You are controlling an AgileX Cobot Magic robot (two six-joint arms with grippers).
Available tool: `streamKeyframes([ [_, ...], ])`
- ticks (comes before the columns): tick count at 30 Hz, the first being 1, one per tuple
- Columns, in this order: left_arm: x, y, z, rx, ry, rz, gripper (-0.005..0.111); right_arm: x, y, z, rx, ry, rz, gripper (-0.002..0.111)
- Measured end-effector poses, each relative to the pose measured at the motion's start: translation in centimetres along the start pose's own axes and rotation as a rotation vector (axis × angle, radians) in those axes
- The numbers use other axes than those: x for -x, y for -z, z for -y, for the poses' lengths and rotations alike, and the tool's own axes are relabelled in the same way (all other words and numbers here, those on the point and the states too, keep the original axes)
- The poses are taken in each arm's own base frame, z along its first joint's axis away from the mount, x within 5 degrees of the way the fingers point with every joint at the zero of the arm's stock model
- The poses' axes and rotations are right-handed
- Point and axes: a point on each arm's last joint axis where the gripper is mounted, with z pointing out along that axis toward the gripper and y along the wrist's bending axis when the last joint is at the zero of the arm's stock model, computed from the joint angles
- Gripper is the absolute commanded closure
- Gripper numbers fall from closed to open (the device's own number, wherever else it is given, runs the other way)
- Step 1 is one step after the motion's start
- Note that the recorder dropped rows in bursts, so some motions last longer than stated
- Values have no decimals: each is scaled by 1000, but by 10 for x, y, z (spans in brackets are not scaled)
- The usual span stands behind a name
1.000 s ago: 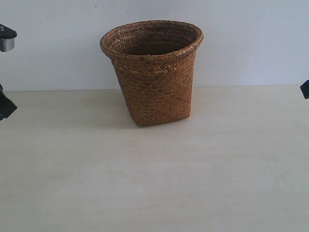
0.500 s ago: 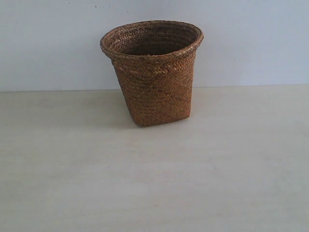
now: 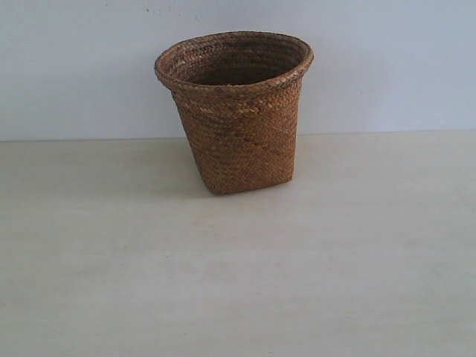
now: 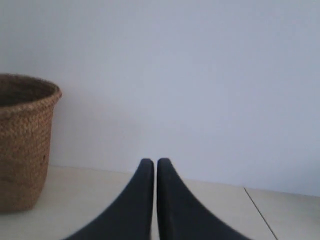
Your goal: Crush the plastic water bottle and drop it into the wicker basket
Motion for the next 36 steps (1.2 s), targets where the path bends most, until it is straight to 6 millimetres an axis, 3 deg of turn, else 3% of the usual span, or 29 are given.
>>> streamKeyframes([
  [5,-13,24,3,9,124,147,102,-5,18,-1,-12,-67,89,108],
  [12,-30,40,6,3,223,243,102,-34,32,-5,-11,-126,117,108],
  [20,-63,30,12,3,230,194,102,-67,26,-10,-2,-138,22,108],
  [36,-72,27,13,6,231,187,102,-69,25,-11,0,-141,9,108],
])
